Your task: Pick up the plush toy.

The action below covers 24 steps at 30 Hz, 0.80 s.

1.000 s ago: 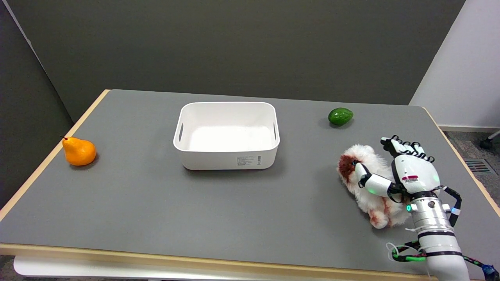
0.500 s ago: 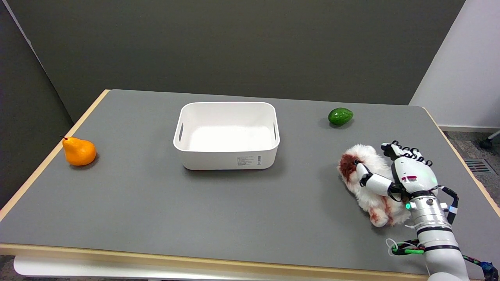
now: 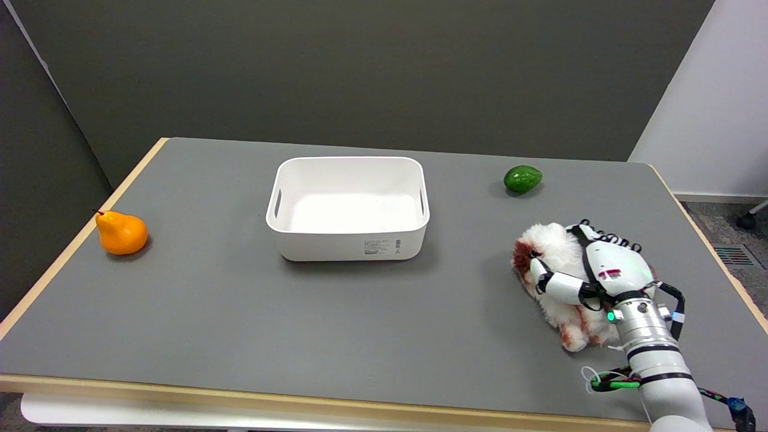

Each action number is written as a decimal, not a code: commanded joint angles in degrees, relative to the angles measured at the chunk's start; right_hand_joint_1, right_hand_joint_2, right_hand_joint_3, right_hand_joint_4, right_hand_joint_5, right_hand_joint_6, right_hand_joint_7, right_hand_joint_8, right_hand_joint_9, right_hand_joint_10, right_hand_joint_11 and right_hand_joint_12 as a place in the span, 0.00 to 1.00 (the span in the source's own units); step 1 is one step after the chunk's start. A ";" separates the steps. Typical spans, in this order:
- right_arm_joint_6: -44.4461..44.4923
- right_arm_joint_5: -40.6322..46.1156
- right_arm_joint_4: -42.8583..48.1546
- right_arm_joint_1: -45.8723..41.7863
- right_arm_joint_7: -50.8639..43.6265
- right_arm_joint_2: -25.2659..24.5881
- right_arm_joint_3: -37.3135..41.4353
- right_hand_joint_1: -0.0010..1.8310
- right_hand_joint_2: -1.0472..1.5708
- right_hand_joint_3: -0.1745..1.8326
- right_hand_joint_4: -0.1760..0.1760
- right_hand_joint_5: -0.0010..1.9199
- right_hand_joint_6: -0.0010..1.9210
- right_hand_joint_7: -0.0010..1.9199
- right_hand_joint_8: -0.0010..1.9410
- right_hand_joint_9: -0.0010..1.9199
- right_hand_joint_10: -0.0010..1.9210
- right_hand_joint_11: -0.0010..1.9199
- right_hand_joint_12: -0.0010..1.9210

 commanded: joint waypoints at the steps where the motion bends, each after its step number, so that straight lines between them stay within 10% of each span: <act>1: -0.92 -6.35 3.32 1.72 -5.68 -1.16 0.24 0.47 0.66 0.54 0.17 0.22 0.44 0.38 0.52 0.34 0.67 0.27 0.89; 3: -0.75 -7.51 2.95 2.06 -5.80 -1.29 0.24 0.51 0.68 0.50 0.16 0.25 0.53 0.41 0.57 0.36 0.69 0.29 0.90; 5: -0.61 -7.94 2.76 2.16 -5.83 -1.40 0.32 0.65 0.87 0.13 0.00 0.28 0.75 0.45 0.73 0.41 0.68 0.33 0.91; 14: -0.61 -8.09 2.32 3.12 -5.63 -1.40 0.03 0.66 0.77 0.38 0.00 0.33 0.76 0.48 0.74 0.43 0.77 0.41 1.00; 24: -0.76 -10.35 1.81 4.01 -5.35 -1.15 0.36 0.66 0.76 0.38 0.03 0.34 0.76 0.48 0.72 0.45 0.80 0.43 1.00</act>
